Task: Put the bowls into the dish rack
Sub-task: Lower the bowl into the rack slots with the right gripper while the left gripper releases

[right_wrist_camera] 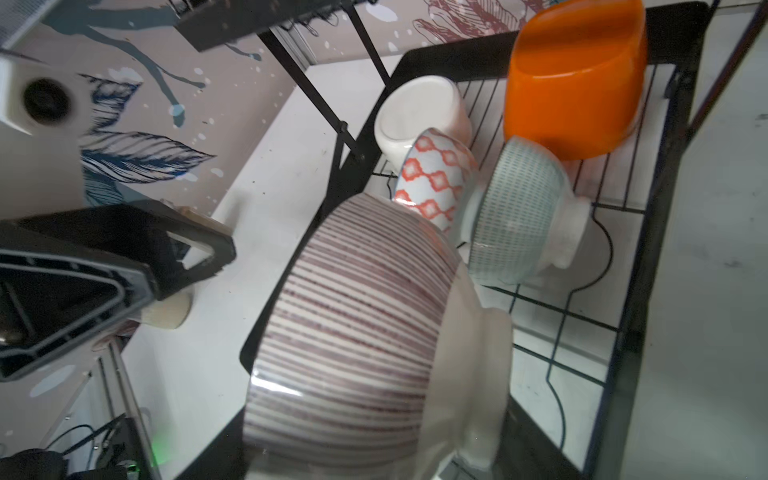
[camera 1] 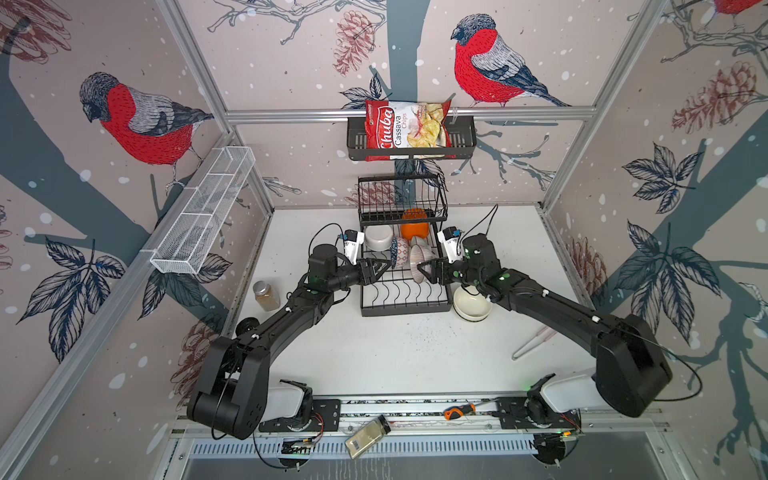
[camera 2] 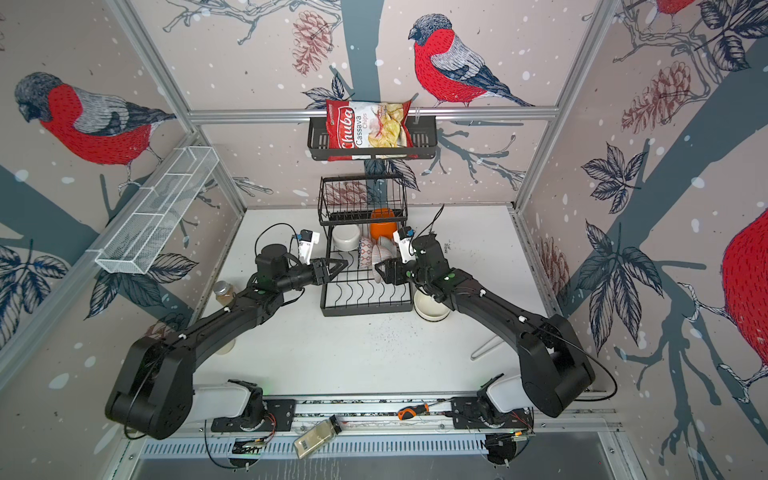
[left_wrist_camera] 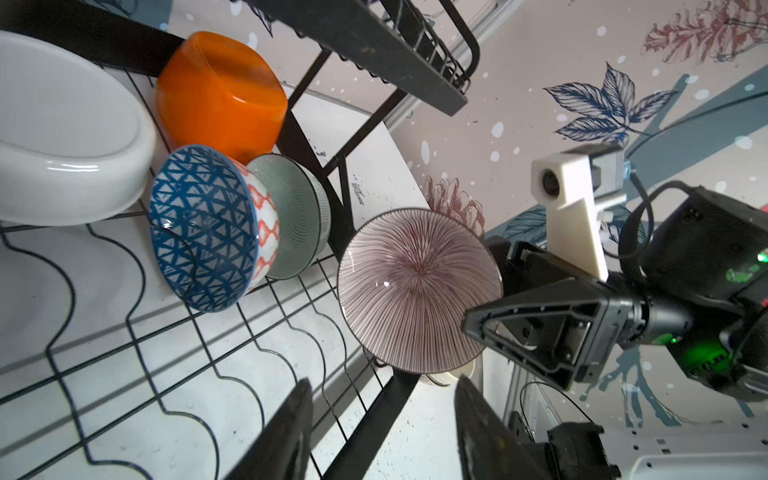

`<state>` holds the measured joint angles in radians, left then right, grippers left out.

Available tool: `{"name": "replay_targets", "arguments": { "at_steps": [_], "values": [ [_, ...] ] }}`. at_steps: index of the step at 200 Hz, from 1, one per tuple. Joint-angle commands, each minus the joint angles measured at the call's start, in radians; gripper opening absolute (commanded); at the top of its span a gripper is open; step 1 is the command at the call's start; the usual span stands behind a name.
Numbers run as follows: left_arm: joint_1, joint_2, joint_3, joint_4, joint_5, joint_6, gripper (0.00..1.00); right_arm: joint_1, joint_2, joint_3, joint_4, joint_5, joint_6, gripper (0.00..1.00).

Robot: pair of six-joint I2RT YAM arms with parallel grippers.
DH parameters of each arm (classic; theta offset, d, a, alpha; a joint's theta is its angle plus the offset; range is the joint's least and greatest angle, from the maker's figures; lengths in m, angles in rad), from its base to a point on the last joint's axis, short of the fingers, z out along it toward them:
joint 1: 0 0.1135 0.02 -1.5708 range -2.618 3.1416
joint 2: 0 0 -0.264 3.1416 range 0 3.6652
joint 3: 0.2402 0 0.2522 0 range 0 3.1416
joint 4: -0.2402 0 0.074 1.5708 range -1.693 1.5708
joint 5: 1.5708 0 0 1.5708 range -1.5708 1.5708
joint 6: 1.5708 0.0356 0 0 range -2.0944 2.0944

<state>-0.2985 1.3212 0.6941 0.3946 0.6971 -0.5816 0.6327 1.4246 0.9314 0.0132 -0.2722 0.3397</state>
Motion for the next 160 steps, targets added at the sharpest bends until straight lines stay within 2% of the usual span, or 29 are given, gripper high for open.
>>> {"name": "replay_targets", "arguments": {
  "at_steps": [1,58,160],
  "values": [
    [0.000,-0.021,-0.003,-0.042,-0.071,0.025,0.54,0.013,-0.016,-0.008,-0.019,0.093,-0.037,0.45],
    [0.001,-0.068,-0.016,-0.091,-0.173,0.029,0.54,0.076,-0.003,-0.020,-0.107,0.249,-0.073,0.44],
    [0.001,-0.077,-0.023,-0.099,-0.196,0.036,0.54,0.146,0.114,0.049,-0.180,0.399,-0.122,0.44]
  ]
}}
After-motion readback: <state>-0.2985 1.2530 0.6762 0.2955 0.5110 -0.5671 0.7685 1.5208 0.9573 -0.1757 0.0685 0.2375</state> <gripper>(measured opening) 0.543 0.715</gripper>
